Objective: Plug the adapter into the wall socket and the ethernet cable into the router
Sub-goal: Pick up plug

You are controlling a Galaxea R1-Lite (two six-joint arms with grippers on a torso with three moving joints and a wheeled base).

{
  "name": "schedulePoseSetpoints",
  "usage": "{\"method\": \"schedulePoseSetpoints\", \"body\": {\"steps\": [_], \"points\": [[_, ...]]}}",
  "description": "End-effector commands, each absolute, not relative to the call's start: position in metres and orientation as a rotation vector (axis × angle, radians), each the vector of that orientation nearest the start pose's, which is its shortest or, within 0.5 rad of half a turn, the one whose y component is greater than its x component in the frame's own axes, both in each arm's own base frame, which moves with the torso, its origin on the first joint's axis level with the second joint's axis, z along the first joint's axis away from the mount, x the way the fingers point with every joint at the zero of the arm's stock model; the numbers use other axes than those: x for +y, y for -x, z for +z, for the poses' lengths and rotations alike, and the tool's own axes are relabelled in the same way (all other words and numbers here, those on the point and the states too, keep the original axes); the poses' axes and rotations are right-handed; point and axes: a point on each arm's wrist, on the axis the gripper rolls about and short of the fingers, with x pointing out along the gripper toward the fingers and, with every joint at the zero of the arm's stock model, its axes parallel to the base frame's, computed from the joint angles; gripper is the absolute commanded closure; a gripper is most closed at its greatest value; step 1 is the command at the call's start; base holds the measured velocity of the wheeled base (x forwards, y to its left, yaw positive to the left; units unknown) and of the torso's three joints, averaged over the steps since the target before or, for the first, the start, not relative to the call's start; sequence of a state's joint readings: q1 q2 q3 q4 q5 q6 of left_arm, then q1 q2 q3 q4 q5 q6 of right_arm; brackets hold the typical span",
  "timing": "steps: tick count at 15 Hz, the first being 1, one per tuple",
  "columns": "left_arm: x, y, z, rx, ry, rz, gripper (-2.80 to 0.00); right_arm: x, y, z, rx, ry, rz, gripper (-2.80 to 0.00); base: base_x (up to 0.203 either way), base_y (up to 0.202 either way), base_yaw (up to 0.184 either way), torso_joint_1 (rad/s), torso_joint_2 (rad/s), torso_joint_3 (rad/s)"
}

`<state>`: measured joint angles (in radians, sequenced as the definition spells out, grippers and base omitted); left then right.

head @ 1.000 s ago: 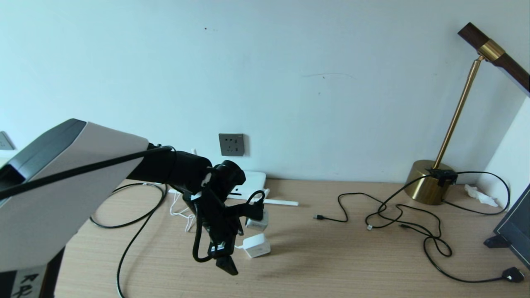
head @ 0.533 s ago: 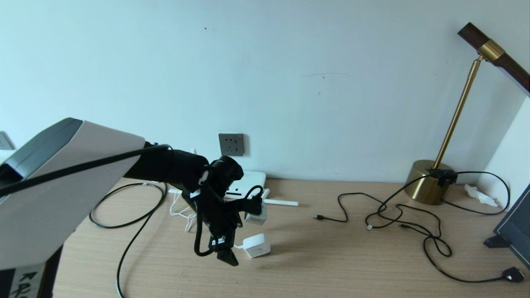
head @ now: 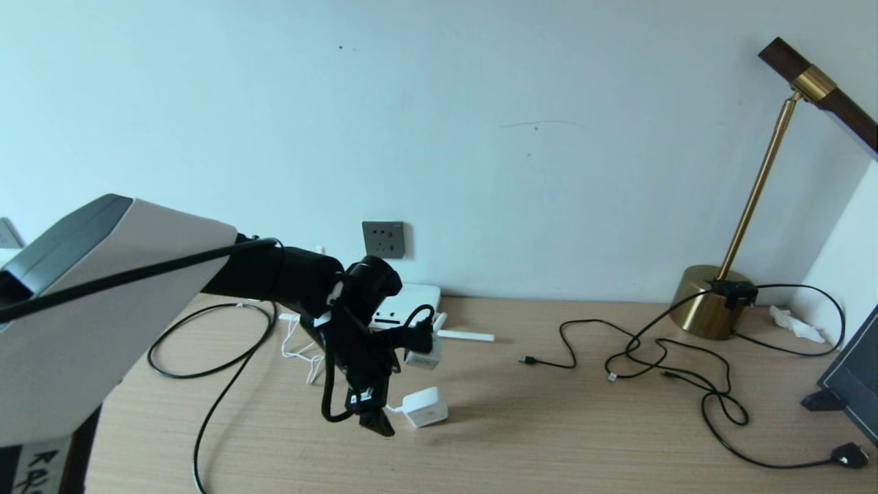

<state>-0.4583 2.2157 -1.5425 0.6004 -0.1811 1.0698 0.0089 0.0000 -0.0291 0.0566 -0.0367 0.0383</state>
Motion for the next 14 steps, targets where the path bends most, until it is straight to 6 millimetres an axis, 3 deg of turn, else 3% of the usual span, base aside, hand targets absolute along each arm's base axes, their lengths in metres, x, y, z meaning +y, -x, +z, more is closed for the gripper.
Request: {"method": "schedulePoseSetpoints", "body": {"steps": [1, 14], "points": [[-0.1782, -0.3518, 0.091, 0.872, -1.064, -1.198, -2.8, -0.001, 0.0251, 0.0777, 0.027, -0.038, -0.027, -2.8, 0.0, 0.0, 0.0, 0.0, 0.0, 0.0], [-0.1806, -0.3539, 0.0947, 0.86, -1.066, -1.201, -2.8, -0.001, 0.025, 0.0777, 0.028, -0.038, -0.027, -2.8, 0.0, 0.0, 0.0, 0.0, 0.0, 0.0]]}}
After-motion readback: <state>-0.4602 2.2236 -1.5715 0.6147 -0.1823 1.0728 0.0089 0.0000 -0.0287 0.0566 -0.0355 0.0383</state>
